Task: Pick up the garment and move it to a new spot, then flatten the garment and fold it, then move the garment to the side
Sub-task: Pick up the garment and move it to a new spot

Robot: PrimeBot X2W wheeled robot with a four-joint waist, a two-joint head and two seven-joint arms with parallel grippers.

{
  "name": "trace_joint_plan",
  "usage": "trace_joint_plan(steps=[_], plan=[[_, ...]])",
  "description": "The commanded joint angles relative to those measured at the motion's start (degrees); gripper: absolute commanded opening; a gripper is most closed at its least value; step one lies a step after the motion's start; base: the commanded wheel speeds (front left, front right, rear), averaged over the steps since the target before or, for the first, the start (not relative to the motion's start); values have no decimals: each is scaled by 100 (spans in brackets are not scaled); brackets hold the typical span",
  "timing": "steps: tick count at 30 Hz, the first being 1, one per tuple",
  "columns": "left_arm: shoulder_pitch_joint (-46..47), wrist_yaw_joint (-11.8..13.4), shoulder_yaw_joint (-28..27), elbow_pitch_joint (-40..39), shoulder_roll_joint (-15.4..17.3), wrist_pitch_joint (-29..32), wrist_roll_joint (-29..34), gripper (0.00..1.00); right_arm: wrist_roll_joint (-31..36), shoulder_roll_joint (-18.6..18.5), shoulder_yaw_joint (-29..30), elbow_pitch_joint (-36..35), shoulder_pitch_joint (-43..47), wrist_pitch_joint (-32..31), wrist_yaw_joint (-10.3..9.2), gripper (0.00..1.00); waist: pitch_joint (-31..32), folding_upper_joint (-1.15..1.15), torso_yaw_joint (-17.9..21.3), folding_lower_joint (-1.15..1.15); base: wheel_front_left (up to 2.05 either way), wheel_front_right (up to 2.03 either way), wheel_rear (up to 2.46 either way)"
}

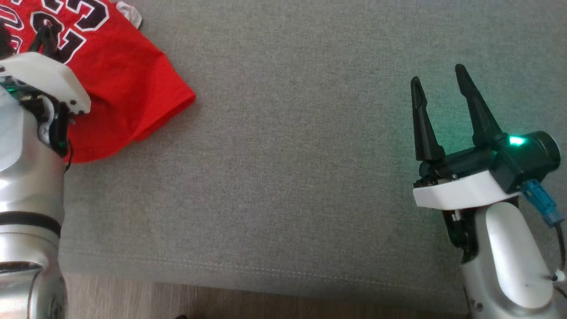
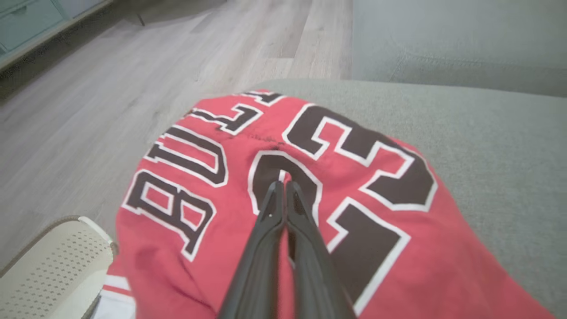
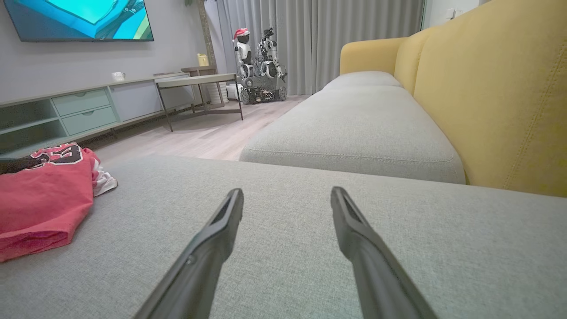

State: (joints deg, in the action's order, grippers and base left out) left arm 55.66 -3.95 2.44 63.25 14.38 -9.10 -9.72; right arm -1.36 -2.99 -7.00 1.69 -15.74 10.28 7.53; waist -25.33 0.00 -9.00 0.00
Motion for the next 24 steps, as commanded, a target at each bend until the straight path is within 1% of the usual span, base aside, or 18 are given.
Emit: trace_joint_plan(steps=[1, 5, 9, 11, 14, 18, 22, 24], plan=[[214, 50, -107, -107, 378, -168, 19, 0, -45, 12, -133, -148, 18, 59, -4, 100, 96, 0, -24, 0, 0, 0, 0], [238, 70, -99, -166, 350, -480, 2, 0, -115, 12, -179, 14, 57, 123, -4, 100, 395, 0, -78, 0, 0, 0, 0], [187, 52, -137, -533, 326, -577, -48, 0, -230, 12, -232, 181, 115, 194, -4, 100, 757, 0, -124, 0, 0, 0, 0], [136, 52, -110, -962, 339, -584, 9, 0, -296, 12, -250, 270, 142, 233, -4, 100, 938, 0, -142, 0, 0, 0, 0], [-76, 97, 37, -1855, 329, -587, 232, 0, -434, 12, -283, 393, 194, 284, -4, 100, 1173, 0, -164, 0, 0, 0, 0], [-352, 81, 130, -2731, 186, -588, 282, 0, -616, 12, -422, 553, 262, 354, -4, 100, 1488, 0, -144, 0, 0, 0, 0], [-456, 28, 270, -3355, 14, -587, 259, 0, -806, 12, -509, 670, 286, 415, -4, 100, 1732, 0, -47, 0, 0, 0, 0], [-449, 1, 357, -3644, -125, -512, 206, 0, -879, 12, -533, 713, 280, 436, -4, 100, 1814, 0, 25, 0, 0, 0, 0]])
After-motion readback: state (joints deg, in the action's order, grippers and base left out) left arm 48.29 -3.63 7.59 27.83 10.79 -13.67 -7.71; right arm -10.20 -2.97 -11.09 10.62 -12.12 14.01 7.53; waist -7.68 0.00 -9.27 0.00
